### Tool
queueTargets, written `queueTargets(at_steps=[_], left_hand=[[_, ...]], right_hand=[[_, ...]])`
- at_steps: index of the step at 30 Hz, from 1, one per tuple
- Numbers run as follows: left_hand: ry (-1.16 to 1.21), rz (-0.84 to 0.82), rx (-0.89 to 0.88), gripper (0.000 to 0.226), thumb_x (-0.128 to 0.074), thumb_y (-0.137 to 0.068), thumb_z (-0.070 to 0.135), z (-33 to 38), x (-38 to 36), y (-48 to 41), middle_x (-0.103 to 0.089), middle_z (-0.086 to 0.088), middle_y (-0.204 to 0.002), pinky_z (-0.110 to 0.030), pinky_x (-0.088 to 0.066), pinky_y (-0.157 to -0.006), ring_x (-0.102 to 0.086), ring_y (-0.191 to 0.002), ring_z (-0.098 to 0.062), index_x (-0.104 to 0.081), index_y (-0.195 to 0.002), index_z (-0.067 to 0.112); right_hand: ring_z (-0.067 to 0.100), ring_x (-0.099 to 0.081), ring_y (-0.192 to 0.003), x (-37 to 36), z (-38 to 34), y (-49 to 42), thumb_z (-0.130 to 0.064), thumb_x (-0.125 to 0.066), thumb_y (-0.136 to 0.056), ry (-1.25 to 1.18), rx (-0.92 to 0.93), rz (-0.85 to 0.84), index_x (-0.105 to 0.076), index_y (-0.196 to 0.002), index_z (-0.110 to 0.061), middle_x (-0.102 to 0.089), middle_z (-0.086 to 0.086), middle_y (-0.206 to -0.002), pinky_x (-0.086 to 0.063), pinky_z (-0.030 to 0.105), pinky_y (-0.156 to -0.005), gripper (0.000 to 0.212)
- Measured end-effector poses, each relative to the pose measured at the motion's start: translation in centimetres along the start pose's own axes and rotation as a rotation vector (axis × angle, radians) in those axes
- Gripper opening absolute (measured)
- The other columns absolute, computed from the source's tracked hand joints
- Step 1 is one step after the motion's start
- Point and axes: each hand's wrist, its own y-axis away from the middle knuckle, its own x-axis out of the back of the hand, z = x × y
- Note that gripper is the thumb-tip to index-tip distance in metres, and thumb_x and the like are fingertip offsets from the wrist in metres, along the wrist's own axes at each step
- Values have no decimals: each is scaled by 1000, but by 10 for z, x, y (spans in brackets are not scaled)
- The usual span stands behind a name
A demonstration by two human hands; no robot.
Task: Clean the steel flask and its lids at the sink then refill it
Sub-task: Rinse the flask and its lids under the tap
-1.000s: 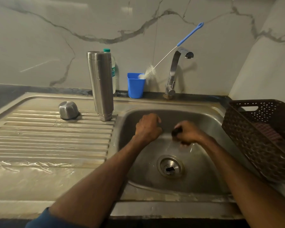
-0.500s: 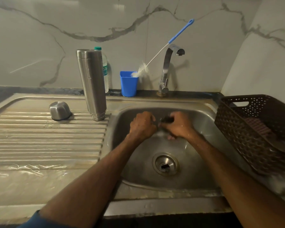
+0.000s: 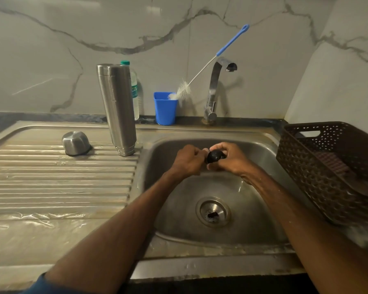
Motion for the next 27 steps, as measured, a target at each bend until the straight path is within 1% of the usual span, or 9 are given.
queueTargets(at_steps=[4,8,11,15,17,19,23,26,27], left_hand=[[12,81,-61,14,-65,-96,20,0,6,-1,-74,4,-81,-21,-54,-71,-69,-80,-10,-79,-95,17],[17,106,-93,11,-67,-97,20,-4,8,-3,-75,8,-90,-12,-48,-70,-68,-85,-2,-78,-100,20],[-9,78,-100,24,-56,-102,21,-8,10,-7,-76,4,-92,-23,-53,-74,-69,-86,-10,-79,-98,19],[77,98,-59,26,-55,-104,24,-12,12,-13,-76,0,-95,-39,-62,-82,-72,-89,-17,-78,-98,14],[121,139,-42,20,-60,-103,24,-15,12,-14,-76,-4,-91,-40,-64,-78,-73,-85,-19,-77,-101,13],[125,152,-28,17,-63,-102,25,-17,12,-15,-75,-4,-89,-38,-64,-73,-73,-80,-19,-76,-104,13],[96,147,-33,16,-65,-101,28,-20,11,-20,-74,-1,-87,-33,-63,-71,-72,-77,-16,-75,-105,16],[82,145,-31,14,-66,-100,28,-21,11,-21,-74,-1,-87,-33,-64,-71,-72,-79,-15,-75,-102,19],[73,141,-34,13,-66,-99,29,-22,11,-22,-74,-1,-88,-33,-64,-71,-72,-80,-15,-75,-101,20]], right_hand=[[22,-66,-109,-5,0,-2,-10,-91,-73,14,48,33,-58,-131,-13,-65,9,-123,-55,22,-77,67],[23,-76,-78,-9,0,3,-20,-81,-88,124,46,-85,-58,-126,-16,-69,8,-110,-63,32,-59,44],[22,-76,-67,-7,-6,6,-26,-80,-90,185,53,-13,-59,-120,-22,-71,3,-104,-61,30,-54,37],[17,-70,-88,-5,-16,3,-33,-76,-92,199,354,419,-54,-132,-20,-65,0,-115,-61,32,-71,48],[15,-67,-94,-10,-10,1,-36,-76,-91,342,312,343,-52,-135,-19,-66,2,-122,-57,31,-77,53],[18,-73,-82,-13,-5,2,-39,-77,-90,414,158,183,-53,-135,-20,-68,5,-121,-60,32,-69,54],[21,-66,-97,-8,-12,0,-38,-76,-90,336,304,400,-55,-131,-19,-66,4,-119,-49,28,-75,50],[19,-70,-77,-8,-8,5,-39,-79,-88,404,140,190,-60,-124,-21,-69,4,-112,-53,25,-58,45],[17,-69,-77,-7,-8,5,-39,-80,-88,404,152,201,-60,-125,-21,-68,2,-111,-50,20,-56,47]])
